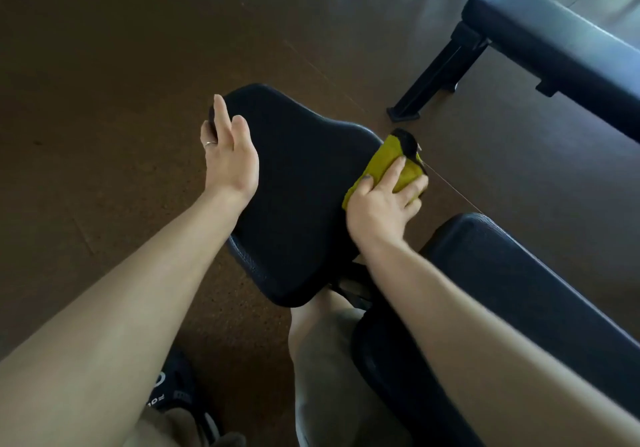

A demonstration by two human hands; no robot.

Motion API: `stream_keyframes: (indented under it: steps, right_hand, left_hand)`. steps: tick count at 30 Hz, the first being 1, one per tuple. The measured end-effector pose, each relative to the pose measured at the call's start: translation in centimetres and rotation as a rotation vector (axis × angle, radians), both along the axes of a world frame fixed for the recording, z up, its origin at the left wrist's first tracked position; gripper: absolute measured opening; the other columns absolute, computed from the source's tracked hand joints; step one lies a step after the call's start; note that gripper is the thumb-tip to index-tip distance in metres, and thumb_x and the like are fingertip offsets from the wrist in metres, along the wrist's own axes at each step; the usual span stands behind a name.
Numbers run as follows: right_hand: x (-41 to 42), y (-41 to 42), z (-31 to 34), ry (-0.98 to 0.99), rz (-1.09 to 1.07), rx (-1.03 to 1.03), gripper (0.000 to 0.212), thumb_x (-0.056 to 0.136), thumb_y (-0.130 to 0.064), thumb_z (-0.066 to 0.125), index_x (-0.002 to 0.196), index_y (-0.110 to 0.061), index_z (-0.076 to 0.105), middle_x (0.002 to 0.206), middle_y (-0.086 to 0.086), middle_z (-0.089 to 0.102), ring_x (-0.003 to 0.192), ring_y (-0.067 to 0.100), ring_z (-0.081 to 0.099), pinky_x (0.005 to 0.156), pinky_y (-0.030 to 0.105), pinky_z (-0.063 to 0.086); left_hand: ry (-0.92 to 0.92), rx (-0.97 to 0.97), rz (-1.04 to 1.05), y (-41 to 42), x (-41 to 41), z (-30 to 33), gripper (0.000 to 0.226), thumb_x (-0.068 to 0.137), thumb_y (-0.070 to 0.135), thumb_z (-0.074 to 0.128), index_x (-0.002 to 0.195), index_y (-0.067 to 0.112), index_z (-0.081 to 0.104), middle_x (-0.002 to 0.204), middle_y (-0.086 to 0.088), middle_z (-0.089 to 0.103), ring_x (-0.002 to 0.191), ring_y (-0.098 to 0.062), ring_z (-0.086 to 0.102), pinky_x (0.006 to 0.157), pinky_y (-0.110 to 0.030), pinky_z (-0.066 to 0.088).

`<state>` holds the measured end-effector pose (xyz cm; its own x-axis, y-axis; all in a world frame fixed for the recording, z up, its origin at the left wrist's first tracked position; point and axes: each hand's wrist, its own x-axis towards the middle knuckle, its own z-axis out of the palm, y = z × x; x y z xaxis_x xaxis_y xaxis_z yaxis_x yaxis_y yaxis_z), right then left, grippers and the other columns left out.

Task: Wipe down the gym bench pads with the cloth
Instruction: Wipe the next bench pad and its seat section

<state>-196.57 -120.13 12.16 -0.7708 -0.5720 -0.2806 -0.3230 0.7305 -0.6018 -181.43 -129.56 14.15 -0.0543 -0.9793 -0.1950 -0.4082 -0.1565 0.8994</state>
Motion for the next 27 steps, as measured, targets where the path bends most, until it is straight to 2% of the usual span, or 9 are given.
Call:
stream_keyframes:
  steps: [5,9,11,13,14,16,18,22,27]
  right_hand:
    - [6.9,3.1,0.2,-0.109,-0.025,-0.008,0.066,0.110,-0.039,0.026,0.163,-0.028,-0.012,0.167,0.020,-0.025,0.155,0.044,-0.002,0.125,0.052,0.010]
    - [9.1,6.2,-0.7,0.148,0.254,0.092,0.065,0.110,-0.041,0.022,0.163,-0.026,-0.011,0.166,0.023,-0.025,0.154,0.050,-0.012,0.126,0.055,0.005]
    - [9.3,7.1,-1.0,0.268,0.396,0.100,0.064,0.110,-0.043,0.020,0.164,-0.026,-0.009,0.169,0.021,-0.019,0.153,0.052,-0.013,0.126,0.060,0.005]
    - [9.5,7.7,-0.9,0.387,0.549,0.033,0.063,0.109,-0.045,0.019,0.165,-0.026,-0.003,0.172,0.016,-0.009,0.155,0.050,-0.010,0.125,0.064,0.004]
    - [9.6,7.8,-0.9,0.435,0.625,-0.011,0.063,0.108,-0.046,0.020,0.165,-0.026,0.001,0.172,0.014,-0.003,0.156,0.048,-0.007,0.125,0.065,0.003]
    - [9.2,6.9,-0.7,0.479,0.764,-0.073,0.062,0.108,-0.047,0.021,0.165,-0.027,0.006,0.173,0.011,0.003,0.157,0.045,-0.003,0.125,0.063,0.000]
    - [8.3,4.9,-0.4,0.507,0.858,-0.104,0.060,0.109,-0.049,0.020,0.165,-0.032,0.007,0.174,0.008,0.002,0.158,0.042,-0.003,0.126,0.062,-0.001]
    - [8.1,-1.2,0.4,0.534,0.985,-0.118,0.055,0.109,-0.049,0.019,0.163,-0.042,0.010,0.174,0.002,-0.004,0.158,0.040,-0.007,0.125,0.061,-0.008]
    - [9.1,-2.3,1.5,0.589,1.128,-0.139,0.044,0.108,-0.044,0.029,0.149,-0.041,0.046,0.173,-0.001,0.004,0.158,0.040,-0.004,0.125,0.063,-0.003]
  left_hand:
    - [0.077,0.060,-0.064,-0.9,0.6,0.4,0.056,0.111,0.047,0.013,0.162,0.037,-0.007,0.171,0.008,-0.015,0.156,-0.013,-0.019,0.125,-0.046,-0.003]
    - [0.107,0.057,-0.127,-0.9,1.2,0.5,0.057,0.111,0.047,0.012,0.162,0.034,-0.008,0.171,0.010,-0.012,0.157,-0.014,-0.015,0.128,-0.047,-0.002]
    - [0.111,0.094,-0.163,-0.9,1.9,0.5,0.065,0.105,0.064,0.015,0.162,0.040,-0.005,0.172,0.013,-0.007,0.158,-0.013,-0.008,0.128,-0.050,0.002]
    - [0.138,0.172,-0.158,-1.2,2.5,0.6,0.091,0.084,0.093,0.021,0.161,0.047,0.007,0.171,0.017,0.005,0.158,-0.011,0.003,0.128,-0.051,0.006]
    - [0.154,0.200,-0.136,-1.1,2.7,0.8,0.092,0.083,0.094,0.020,0.161,0.045,0.012,0.171,0.016,0.009,0.157,-0.010,0.007,0.128,-0.047,0.006]
    - [0.214,0.201,-0.089,-0.8,3.2,1.8,0.069,0.102,0.071,0.012,0.163,0.038,0.017,0.171,0.011,0.012,0.157,-0.012,0.009,0.126,-0.041,0.006]
    - [0.221,0.199,-0.048,-1.4,4.0,1.8,0.063,0.106,0.061,0.009,0.163,0.034,0.022,0.172,0.006,0.012,0.158,-0.017,0.006,0.126,-0.046,0.004]
    - [0.101,0.192,0.049,-1.5,6.2,1.6,0.069,0.105,0.062,0.012,0.159,0.027,0.035,0.168,-0.003,0.026,0.156,-0.023,0.020,0.127,-0.051,0.009]
    - [0.103,0.198,0.065,-0.7,8.5,1.1,0.077,0.096,0.069,0.018,0.155,0.026,0.043,0.163,-0.006,0.038,0.151,-0.025,0.032,0.125,-0.054,0.019]
